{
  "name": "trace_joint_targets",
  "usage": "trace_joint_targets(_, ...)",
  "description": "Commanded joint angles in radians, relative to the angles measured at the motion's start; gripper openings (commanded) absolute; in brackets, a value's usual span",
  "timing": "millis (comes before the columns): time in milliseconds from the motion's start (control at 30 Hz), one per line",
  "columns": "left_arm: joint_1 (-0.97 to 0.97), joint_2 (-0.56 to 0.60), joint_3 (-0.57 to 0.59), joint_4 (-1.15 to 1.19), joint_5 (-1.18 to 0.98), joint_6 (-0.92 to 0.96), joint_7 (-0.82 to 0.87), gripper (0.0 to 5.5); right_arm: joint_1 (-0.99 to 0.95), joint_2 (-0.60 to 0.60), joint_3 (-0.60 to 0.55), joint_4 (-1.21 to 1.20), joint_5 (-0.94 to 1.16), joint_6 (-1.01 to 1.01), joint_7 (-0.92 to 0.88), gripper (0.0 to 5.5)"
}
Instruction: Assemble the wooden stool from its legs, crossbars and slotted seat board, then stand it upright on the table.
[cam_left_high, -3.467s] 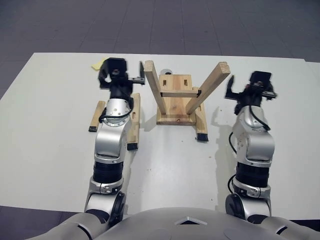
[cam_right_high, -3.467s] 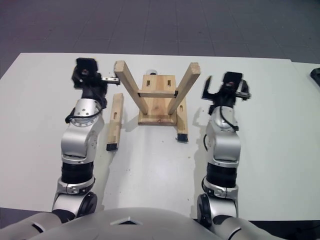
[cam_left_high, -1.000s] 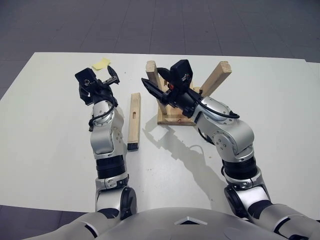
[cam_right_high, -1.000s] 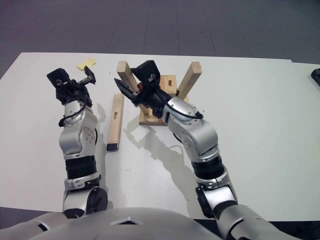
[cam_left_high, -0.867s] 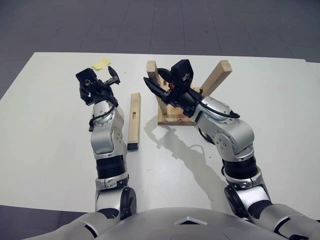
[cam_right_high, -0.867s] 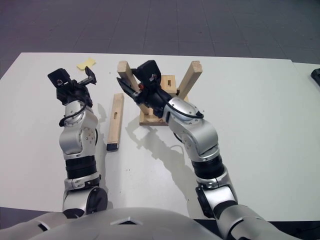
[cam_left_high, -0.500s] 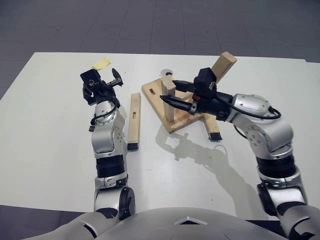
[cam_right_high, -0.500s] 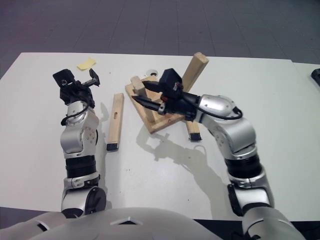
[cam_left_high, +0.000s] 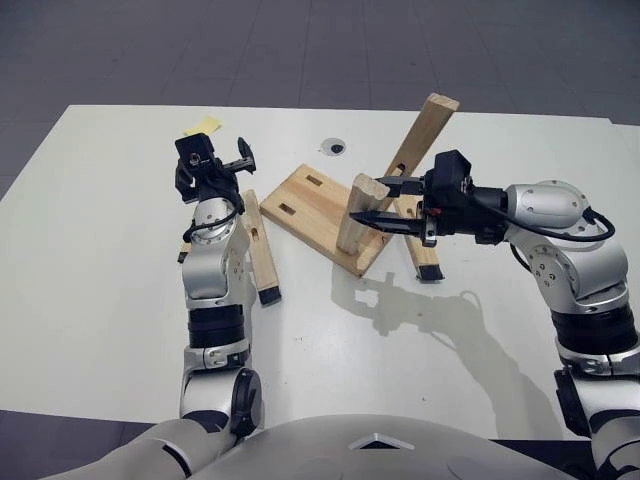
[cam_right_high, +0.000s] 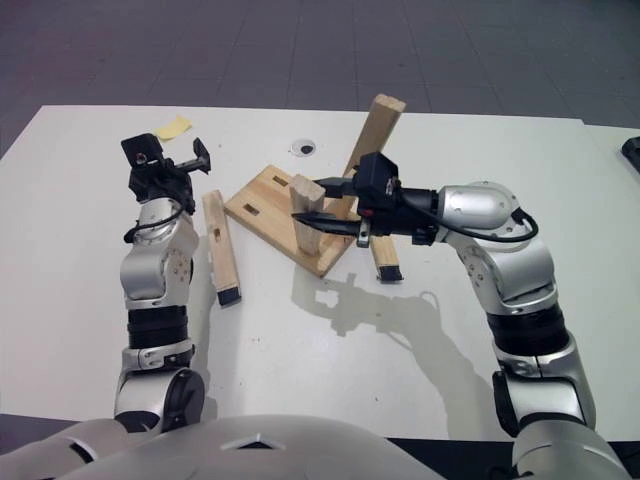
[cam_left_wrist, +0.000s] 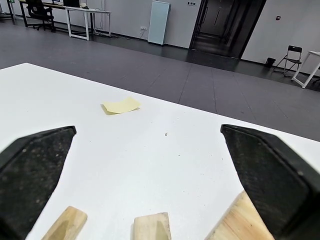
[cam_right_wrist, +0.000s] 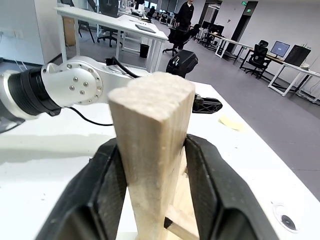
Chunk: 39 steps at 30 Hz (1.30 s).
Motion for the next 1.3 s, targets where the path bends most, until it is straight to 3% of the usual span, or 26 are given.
trace_joint_targets(33, -0.043, 0.015, -0.010, 0.038, 0.004, 0.011, -0.017, 5.40, -0.015, -0.014, 0.043, 0.097, -0.095, -0.045, 0.012, 1.47)
trace_joint_targets(67, -0.045, 0.016, -0.010, 0.039, 0.004, 0.010, -0.018, 5.40, -0.024, -0.010, 0.038, 0.111, -0.099, -0.054, 0.008, 1.35)
trace_joint_targets(267, -0.021, -0.004, -0.011, 0.017, 0.005, 0.004, -0.005, 5.40, -0.047, 0.022, -0.082, 0.023, 0.034, 0.005, -0.038, 2.27)
trace_joint_targets(500, 0.032, -0.038, 0.028, -0.028, 0.003, -0.022, 0.057, 5.40, -0.099, 0.142, -0.285, -0.205, 0.429, 0.207, -0.365, 3.35)
trace_joint_targets(633, 0.038, -0.045, 0.053, -0.040, 0.003, -0.043, 0.088, 5.40, -0.145, 0.248, -0.265, -0.265, 0.735, 0.297, -0.607, 4.05)
trace_joint_targets(767, 0.030, -0.042, 0.071, -0.046, 0.005, -0.072, 0.110, 5.40, -0.139, 0.291, -0.169, -0.293, 0.838, 0.361, -0.718, 4.68)
trace_joint_targets(900, 0.015, -0.026, 0.104, -0.028, -0.003, -0.093, 0.124, 5.40, -0.093, 0.358, -0.009, -0.225, 0.820, 0.443, -0.796, 5.39)
trace_joint_targets(1000, -0.001, -0.026, 0.101, -0.015, -0.001, -0.101, 0.122, 5.40, -0.021, 0.385, 0.053, -0.176, 0.741, 0.448, -0.824, 5.39)
trace_joint_targets(1100, -0.005, -0.026, 0.103, -0.008, -0.001, -0.104, 0.122, 5.40, 0.022, 0.386, 0.045, -0.145, 0.661, 0.424, -0.833, 5.39)
trace_joint_targets(1300, -0.002, -0.026, 0.098, 0.008, 0.003, -0.104, 0.120, 5.40, -0.027, 0.276, -0.039, -0.073, 0.544, 0.425, -0.739, 5.39)
